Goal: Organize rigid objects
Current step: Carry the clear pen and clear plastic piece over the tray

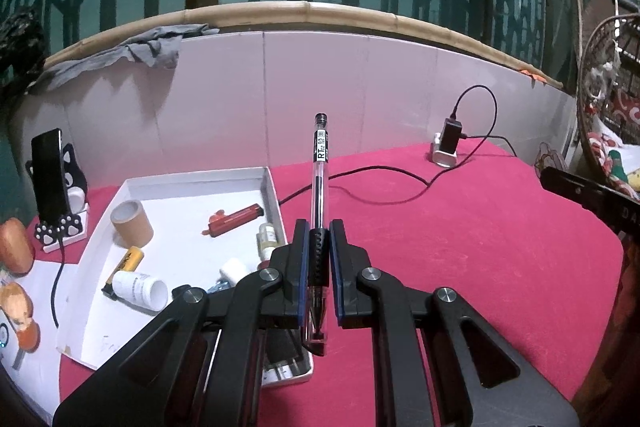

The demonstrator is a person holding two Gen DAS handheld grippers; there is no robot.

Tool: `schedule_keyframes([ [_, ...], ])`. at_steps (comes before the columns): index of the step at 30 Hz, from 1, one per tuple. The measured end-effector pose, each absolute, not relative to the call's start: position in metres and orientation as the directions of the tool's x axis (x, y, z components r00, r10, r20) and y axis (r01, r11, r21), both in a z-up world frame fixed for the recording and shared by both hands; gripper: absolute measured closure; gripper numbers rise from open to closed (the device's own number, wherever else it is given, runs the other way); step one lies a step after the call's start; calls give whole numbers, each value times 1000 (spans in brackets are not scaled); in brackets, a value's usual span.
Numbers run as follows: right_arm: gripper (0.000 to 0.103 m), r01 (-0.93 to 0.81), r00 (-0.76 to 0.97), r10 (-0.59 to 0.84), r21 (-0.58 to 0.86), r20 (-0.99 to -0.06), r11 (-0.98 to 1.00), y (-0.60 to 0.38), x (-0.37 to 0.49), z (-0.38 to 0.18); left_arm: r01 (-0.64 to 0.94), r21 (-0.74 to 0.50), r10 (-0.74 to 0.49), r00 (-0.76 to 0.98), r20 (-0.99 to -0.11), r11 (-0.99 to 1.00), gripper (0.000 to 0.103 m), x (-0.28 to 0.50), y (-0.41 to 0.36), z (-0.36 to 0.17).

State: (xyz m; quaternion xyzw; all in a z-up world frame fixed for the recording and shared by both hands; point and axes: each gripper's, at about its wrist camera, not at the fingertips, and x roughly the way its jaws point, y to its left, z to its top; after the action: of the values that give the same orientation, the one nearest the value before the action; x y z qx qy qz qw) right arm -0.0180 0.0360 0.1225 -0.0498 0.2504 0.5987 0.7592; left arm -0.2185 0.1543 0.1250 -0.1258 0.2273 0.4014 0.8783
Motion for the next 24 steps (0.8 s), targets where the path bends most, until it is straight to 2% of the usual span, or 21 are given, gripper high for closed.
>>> schedule_keyframes([
  [24, 88, -976, 77, 886, 146, -456, 160, 76, -67, 138, -814, -114, 682, 546, -487, 570, 94, -267, 180, 127],
])
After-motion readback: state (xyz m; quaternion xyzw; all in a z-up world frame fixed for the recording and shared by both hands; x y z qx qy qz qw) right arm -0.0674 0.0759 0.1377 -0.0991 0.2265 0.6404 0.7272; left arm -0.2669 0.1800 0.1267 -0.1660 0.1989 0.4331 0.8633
